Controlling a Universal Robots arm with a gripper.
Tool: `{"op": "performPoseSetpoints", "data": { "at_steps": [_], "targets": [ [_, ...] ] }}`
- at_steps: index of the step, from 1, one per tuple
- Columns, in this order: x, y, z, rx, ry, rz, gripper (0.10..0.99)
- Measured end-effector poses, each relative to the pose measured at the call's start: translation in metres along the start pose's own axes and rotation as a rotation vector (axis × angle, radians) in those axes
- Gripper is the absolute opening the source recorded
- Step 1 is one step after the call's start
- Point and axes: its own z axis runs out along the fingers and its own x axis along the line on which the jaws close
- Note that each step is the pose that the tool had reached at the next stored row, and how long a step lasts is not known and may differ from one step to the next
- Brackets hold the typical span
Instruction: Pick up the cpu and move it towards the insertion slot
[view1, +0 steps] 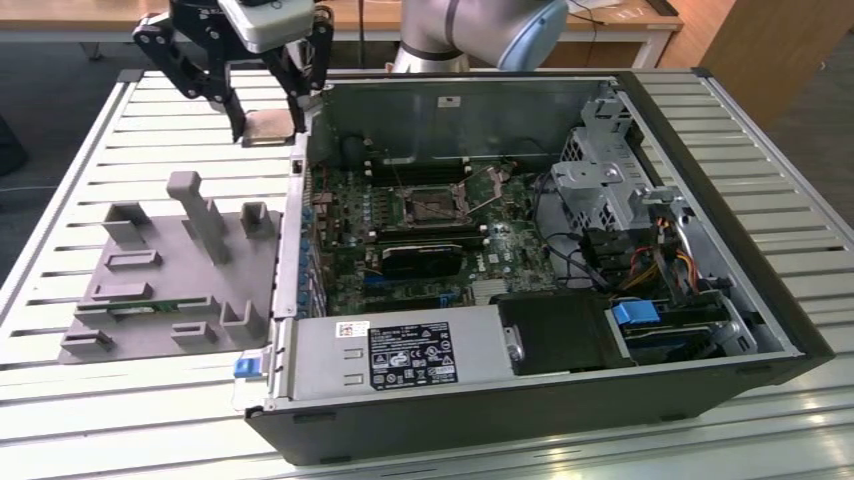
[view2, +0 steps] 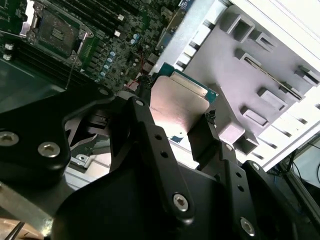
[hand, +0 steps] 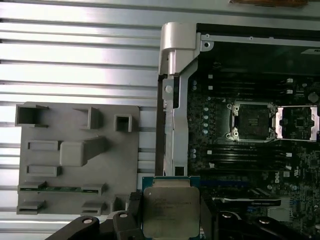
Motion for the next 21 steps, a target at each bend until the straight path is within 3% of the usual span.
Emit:
{"op": "performPoseSetpoints", "data": {
  "at_steps": [10,21],
  "targets": [
    [-0.0312,-0.0006,0.0014,0.0,0.0006,0.0,0.541],
    [-0.0766,-0.0014,0.0032,0.0,0.0016,0.0,0.541]
  ]
}}
